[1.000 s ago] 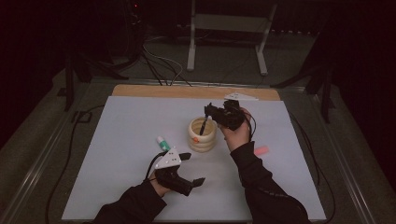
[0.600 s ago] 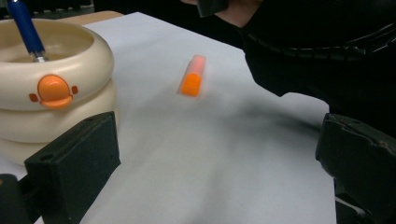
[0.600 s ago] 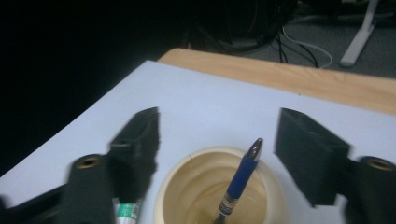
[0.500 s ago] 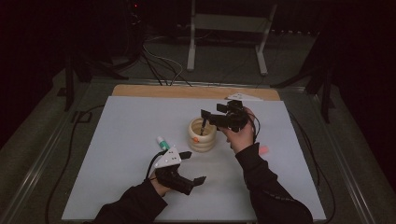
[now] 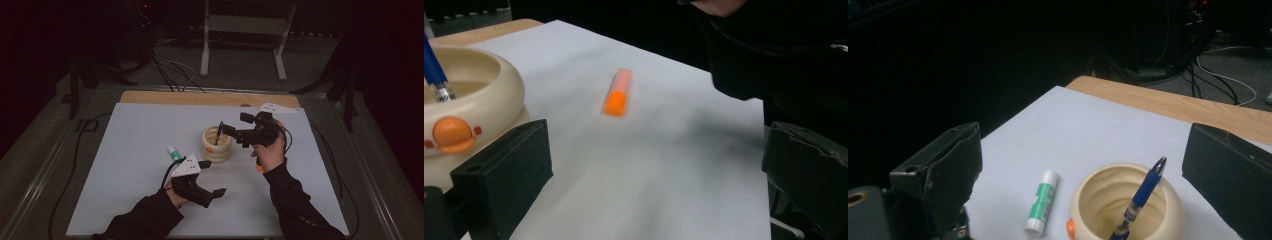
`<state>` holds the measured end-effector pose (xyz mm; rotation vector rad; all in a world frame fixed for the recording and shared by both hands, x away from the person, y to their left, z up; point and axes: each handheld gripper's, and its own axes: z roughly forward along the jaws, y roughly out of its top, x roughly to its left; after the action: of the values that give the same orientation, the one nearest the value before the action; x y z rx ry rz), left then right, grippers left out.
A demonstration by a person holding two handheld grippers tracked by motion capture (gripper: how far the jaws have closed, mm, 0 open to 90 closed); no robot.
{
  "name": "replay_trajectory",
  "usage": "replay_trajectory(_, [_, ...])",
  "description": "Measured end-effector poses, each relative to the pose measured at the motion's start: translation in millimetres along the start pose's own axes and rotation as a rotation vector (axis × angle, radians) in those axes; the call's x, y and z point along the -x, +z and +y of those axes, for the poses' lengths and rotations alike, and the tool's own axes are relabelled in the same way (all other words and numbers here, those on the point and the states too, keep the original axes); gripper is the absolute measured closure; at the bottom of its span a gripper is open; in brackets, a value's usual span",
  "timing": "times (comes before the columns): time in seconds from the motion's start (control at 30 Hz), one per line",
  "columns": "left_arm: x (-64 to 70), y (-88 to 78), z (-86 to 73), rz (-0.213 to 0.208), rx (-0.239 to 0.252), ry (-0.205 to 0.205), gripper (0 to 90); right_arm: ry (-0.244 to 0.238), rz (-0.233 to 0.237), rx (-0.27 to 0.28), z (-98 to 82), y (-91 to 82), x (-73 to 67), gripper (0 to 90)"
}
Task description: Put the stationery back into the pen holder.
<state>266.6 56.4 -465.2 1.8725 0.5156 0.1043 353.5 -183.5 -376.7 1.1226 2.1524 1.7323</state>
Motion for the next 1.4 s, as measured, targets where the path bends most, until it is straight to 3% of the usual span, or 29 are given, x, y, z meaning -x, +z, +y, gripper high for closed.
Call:
replay_trajectory(0.27, [-1.0, 13.4, 8.4, -0.036, -0.017, -0.012, 0.2, -0.021, -0.009, 0.006, -2.9, -17.2, -1.3, 2.5])
replay_trajectory(0.8, [0.9, 54.4, 18.1, -0.075, -0.044, 0.038, 0.4, -0.011, -0.032, 0.044, -3.6, -39.0, 4.0, 2.5])
replay_trajectory(0.97, [0.5, 69.0, 19.2, -0.089, -0.049, 0.036, 1.0, -0.009, -0.03, 0.05, -2.8, -43.2, 5.0, 2.5])
replay_trajectory(1.17, [-1.9, 87.3, 19.7, -0.093, -0.081, 0.035, 1.0, -0.012, -0.03, 0.06, -0.5, -48.4, 5.4, 2.5])
replay_trajectory(1.4, [-6.4, 107.3, 21.2, -0.057, -0.099, 0.052, 1.0, -0.01, -0.029, 0.067, 1.0, -52.5, 6.7, 2.5])
